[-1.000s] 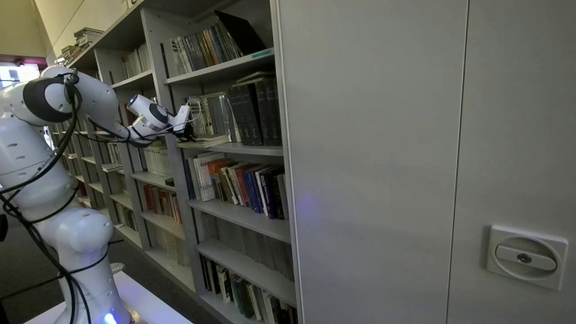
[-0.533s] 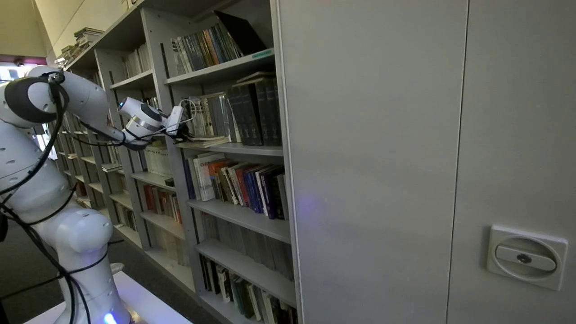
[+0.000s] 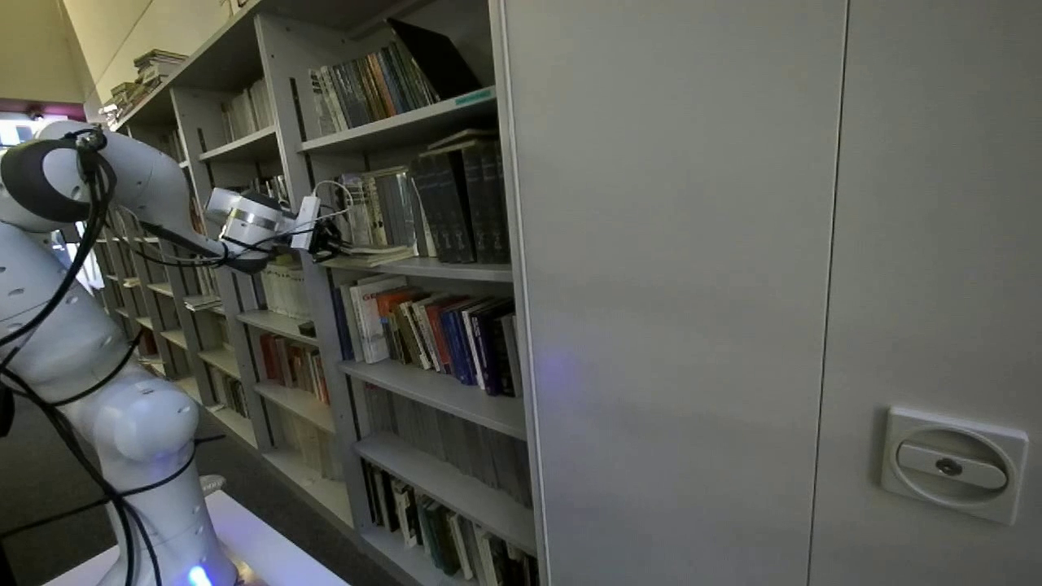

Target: Put the lying book on the top of the standing ones

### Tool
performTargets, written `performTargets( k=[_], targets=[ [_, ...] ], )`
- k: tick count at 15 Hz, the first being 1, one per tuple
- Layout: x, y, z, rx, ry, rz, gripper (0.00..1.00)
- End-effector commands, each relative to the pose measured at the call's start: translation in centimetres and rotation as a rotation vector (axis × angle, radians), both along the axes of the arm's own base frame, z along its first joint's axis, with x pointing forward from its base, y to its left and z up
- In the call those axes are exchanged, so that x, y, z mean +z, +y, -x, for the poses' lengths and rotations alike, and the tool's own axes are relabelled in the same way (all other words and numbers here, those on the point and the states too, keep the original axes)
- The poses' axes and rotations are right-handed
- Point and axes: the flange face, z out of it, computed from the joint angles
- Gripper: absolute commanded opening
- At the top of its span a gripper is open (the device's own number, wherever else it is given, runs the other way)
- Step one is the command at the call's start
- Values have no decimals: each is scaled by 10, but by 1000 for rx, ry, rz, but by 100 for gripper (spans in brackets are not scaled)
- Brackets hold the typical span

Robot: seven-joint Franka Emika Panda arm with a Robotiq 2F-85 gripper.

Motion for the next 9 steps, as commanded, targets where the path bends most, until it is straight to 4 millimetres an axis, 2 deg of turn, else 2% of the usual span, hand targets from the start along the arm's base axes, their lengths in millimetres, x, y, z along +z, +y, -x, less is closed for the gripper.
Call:
performTargets(
  k=[1,5,9],
  targets=[
    [2,5,0,-114,-71,12,4],
    [-10,17,6,-122,-63,36,4],
    [-11,29,12,-71,-46,31,4]
  ],
)
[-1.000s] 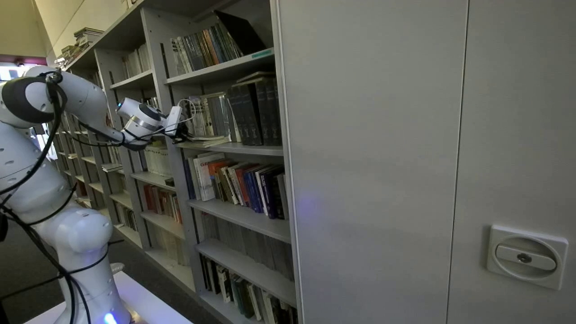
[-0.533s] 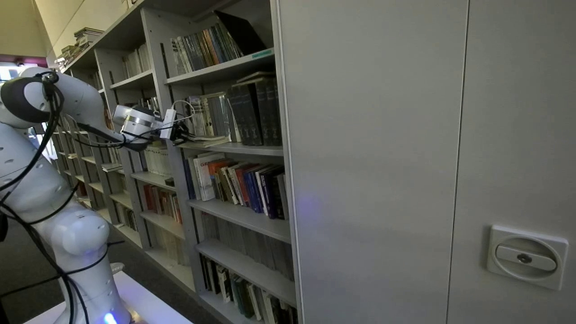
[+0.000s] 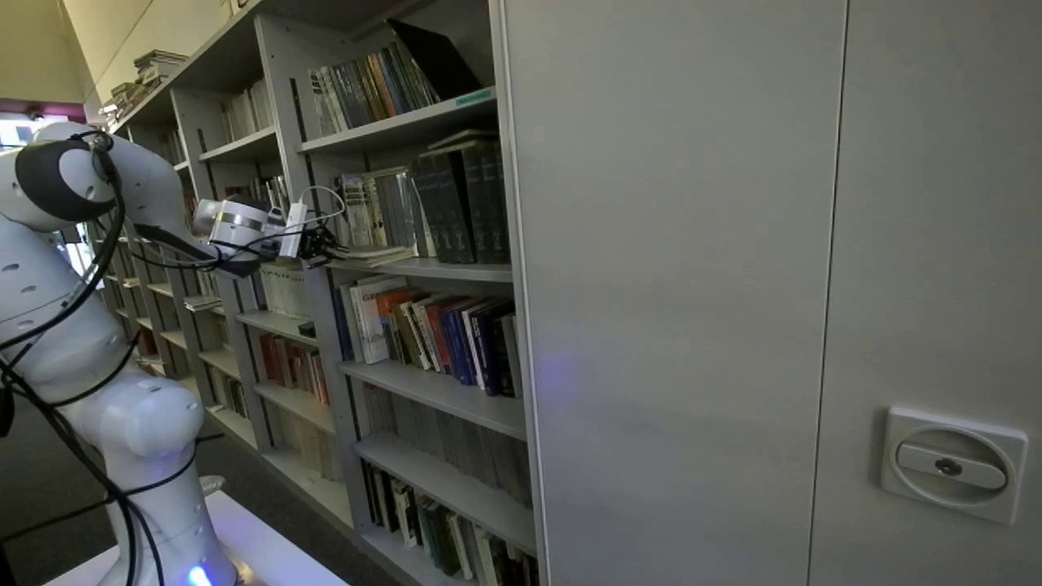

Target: Put the lying book on the top of the standing ones

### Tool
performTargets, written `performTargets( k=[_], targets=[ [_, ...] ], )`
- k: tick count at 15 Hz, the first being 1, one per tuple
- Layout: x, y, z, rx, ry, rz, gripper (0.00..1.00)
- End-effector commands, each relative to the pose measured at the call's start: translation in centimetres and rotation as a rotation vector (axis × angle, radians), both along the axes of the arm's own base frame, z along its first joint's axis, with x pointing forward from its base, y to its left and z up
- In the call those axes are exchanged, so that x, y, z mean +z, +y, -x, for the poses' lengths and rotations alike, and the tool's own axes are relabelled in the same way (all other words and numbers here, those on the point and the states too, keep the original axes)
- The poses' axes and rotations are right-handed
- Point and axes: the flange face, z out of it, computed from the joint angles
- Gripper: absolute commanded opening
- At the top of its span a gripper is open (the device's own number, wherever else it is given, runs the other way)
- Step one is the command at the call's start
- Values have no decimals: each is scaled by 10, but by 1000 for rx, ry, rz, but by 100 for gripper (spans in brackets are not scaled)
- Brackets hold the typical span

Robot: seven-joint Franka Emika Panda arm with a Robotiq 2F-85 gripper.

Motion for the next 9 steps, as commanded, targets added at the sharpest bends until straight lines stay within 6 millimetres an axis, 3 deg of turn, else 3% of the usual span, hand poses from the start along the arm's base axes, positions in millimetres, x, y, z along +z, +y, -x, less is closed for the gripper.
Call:
performTargets(
  k=[1,3,4,5,7,9],
  targets=[
    [3,9,1,32,-9,8,4],
    [3,11,2,39,-7,7,4],
    [3,11,3,40,-4,7,11],
    [3,11,3,44,-1,7,40],
    [4,11,3,49,0,8,41],
    [2,13,3,54,5,9,55]
  ],
)
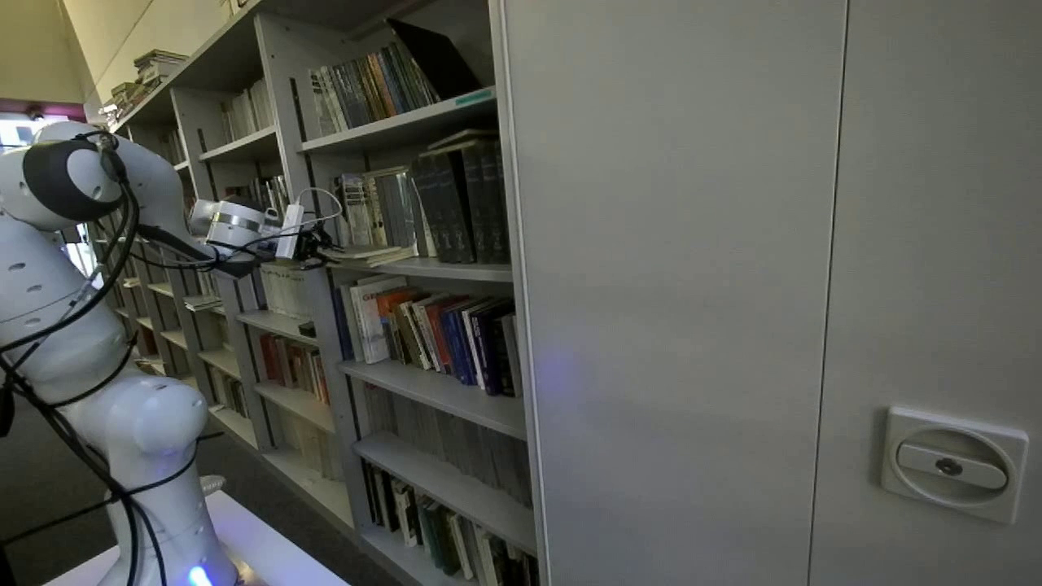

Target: Put the lying book on the top of the standing ones

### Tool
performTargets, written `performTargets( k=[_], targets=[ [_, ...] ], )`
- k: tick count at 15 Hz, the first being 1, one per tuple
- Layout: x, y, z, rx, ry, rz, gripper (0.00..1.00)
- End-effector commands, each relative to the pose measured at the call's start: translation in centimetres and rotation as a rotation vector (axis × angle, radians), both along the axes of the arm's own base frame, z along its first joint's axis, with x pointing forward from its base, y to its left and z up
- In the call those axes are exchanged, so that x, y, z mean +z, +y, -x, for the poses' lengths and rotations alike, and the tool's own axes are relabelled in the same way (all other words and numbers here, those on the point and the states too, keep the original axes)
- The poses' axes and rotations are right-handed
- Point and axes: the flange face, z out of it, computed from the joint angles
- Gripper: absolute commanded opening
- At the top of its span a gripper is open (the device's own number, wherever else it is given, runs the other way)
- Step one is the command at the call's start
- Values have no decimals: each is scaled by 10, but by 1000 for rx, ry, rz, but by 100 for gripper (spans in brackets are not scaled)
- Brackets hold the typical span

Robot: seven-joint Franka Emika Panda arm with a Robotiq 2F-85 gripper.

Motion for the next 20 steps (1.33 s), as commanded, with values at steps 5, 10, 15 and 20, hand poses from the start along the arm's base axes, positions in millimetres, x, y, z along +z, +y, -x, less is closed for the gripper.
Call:
performTargets(
  k=[5,10,15,20],
  targets=[
    [4,3,1,36,-5,12,92],
    [12,8,11,159,-92,37,100],
    [19,8,15,378,-183,41,100],
    [15,-9,-3,326,-202,-74,100]
  ],
)
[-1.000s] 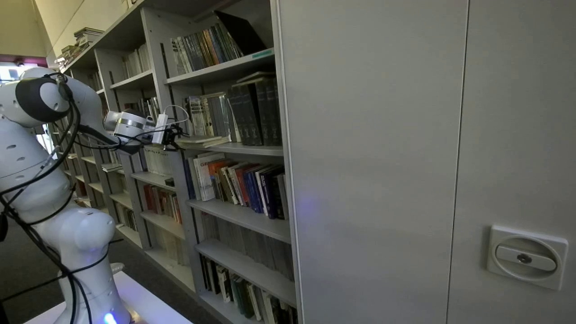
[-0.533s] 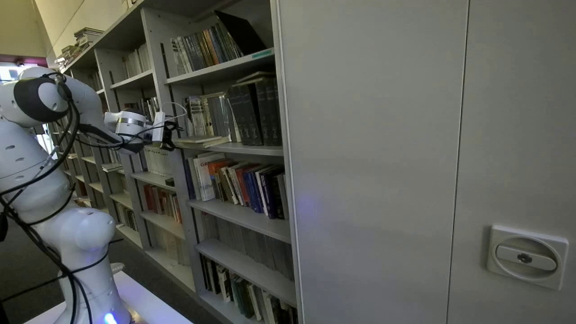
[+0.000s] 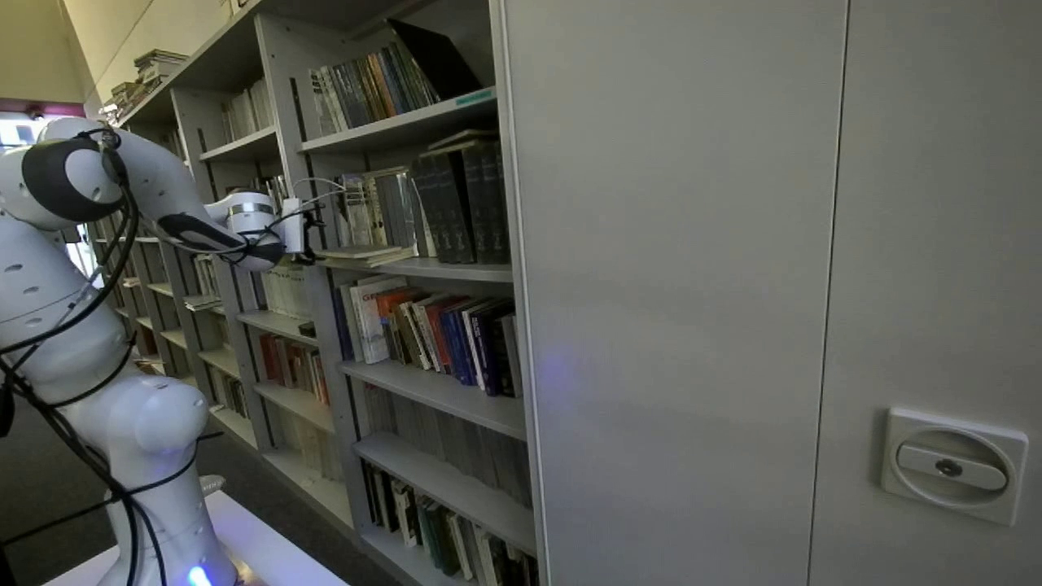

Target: Put the lying book on the top of the standing ones

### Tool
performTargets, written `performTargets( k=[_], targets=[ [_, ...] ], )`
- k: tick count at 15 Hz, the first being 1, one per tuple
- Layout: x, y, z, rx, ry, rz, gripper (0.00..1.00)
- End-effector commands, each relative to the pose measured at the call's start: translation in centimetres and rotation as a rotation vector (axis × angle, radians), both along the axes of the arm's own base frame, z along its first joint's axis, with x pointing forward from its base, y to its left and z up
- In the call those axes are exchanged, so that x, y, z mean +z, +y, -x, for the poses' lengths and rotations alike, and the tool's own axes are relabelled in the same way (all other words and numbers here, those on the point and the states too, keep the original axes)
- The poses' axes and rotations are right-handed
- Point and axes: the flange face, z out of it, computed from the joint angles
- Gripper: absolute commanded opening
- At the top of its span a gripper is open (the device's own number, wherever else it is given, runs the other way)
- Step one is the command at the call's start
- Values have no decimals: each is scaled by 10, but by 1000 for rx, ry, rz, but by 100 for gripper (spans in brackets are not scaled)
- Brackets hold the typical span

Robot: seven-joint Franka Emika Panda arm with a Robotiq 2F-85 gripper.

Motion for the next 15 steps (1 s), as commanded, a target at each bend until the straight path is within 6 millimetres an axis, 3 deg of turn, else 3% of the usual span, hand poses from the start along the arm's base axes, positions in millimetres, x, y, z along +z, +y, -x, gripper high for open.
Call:
performTargets(
  k=[1,7,15],
  targets=[
    [1,-16,-17,-25,-1,-78,100],
    [-19,-28,-31,-82,39,-143,100],
    [-30,-28,-42,-121,47,-139,100]
  ],
)
